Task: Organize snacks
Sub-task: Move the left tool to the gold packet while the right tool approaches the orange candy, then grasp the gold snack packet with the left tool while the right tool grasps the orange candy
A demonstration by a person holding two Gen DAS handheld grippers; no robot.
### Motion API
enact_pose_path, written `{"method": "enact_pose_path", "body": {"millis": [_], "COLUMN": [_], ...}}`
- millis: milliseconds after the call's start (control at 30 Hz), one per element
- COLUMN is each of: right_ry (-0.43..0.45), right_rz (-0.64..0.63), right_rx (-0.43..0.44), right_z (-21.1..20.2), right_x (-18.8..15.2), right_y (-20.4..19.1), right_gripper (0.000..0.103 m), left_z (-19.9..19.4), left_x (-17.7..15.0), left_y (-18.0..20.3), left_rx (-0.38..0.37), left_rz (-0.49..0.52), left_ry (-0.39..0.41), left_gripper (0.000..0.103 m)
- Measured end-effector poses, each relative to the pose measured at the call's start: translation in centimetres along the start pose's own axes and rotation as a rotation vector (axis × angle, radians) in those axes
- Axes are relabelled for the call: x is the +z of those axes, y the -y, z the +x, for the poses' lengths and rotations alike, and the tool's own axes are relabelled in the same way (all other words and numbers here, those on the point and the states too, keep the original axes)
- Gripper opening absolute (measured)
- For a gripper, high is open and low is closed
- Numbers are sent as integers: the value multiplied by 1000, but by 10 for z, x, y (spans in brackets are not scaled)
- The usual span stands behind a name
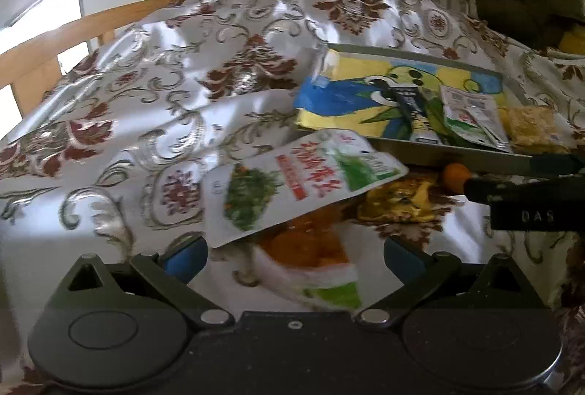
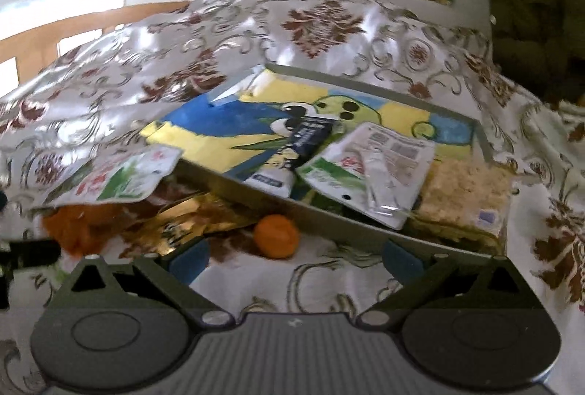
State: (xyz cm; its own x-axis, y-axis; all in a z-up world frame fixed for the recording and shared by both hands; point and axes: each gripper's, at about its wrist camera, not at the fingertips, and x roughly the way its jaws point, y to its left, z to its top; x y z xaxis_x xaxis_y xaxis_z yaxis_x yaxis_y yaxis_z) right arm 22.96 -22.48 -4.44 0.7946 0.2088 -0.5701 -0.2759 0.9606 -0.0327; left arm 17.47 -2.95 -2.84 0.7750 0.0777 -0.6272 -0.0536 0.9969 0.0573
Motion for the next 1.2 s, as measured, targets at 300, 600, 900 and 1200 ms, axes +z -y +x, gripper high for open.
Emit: {"method": "enact_pose_path", "body": {"millis": [300, 600, 900, 1200], "right_ry": [-2, -35, -57, -90], "right_rz": [125, 233, 260, 302], "right_rx": [99, 202, 233, 244], "right_z": [11, 19, 33, 53], "right_x": [7, 8, 5, 0], "right_y": [25, 37, 33, 35], "right_gripper": [103, 93, 70, 50], "left_z": [19, 35, 62, 89], "left_x": [1, -3, 14, 26], "left_y": [34, 64, 70, 60], "left_rx": [-54, -137, -212, -231], "left_rz": [79, 216, 187, 53], "left_ry": [-12, -5, -38, -86], "left_gripper": [102, 102, 91, 89]}}
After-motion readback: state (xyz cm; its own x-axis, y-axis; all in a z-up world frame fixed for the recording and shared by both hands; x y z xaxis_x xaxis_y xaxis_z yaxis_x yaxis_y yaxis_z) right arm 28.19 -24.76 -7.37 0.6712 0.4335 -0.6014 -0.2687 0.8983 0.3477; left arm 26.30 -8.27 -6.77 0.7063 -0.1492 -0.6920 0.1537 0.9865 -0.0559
